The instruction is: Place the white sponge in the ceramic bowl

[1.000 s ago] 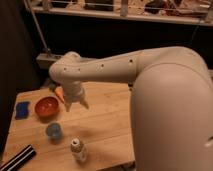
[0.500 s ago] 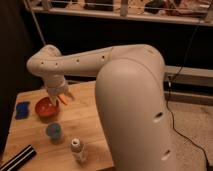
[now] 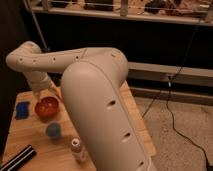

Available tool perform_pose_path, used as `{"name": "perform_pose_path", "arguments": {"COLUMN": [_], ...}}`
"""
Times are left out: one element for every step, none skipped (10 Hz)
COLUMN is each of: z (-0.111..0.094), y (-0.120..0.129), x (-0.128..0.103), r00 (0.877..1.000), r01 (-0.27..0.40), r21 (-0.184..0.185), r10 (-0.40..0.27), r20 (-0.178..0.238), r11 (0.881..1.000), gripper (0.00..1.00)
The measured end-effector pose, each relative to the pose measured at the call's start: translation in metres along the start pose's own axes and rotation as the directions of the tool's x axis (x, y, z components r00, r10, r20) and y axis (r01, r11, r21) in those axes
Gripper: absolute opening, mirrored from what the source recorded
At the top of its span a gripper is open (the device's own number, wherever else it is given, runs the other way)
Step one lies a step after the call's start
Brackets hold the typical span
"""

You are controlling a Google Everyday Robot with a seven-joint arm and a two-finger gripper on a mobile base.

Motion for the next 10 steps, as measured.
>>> {"name": "perform_pose_path", "arguments": {"z": [0.002, 0.003, 0.005, 0.007, 0.008, 0.010, 0.012, 0.015, 0.019, 0.025], "y": [0.013, 0.028, 0.045, 0.055, 0.067, 0.080, 0.090, 0.099, 0.107, 0.115], "x": [-0.005, -0.010, -0.017, -0.021, -0.026, -0.030, -0.032, -0.034, -0.035, -0.036], "r00": [1.000, 1.000, 0.999, 0.998, 0.996, 0.993, 0.991, 0.989, 0.988, 0.988], "r01": [0.000, -0.014, -0.043, -0.063, -0.089, -0.117, -0.135, -0.147, -0.153, -0.154], "r21": [-0.013, -0.027, -0.037, -0.043, -0.045, -0.045, -0.041, -0.035, -0.029, -0.025], "r10": [0.000, 0.014, 0.042, 0.062, 0.088, 0.116, 0.134, 0.146, 0.152, 0.153], "r20": [-0.009, -0.018, -0.022, -0.022, -0.022, -0.023, -0.023, -0.024, -0.025, -0.028], "r11": [1.000, 1.000, 0.998, 0.997, 0.995, 0.992, 0.990, 0.989, 0.988, 0.988], "gripper": [0.65, 0.65, 0.65, 0.65, 0.65, 0.65, 0.65, 0.65, 0.65, 0.65]}}
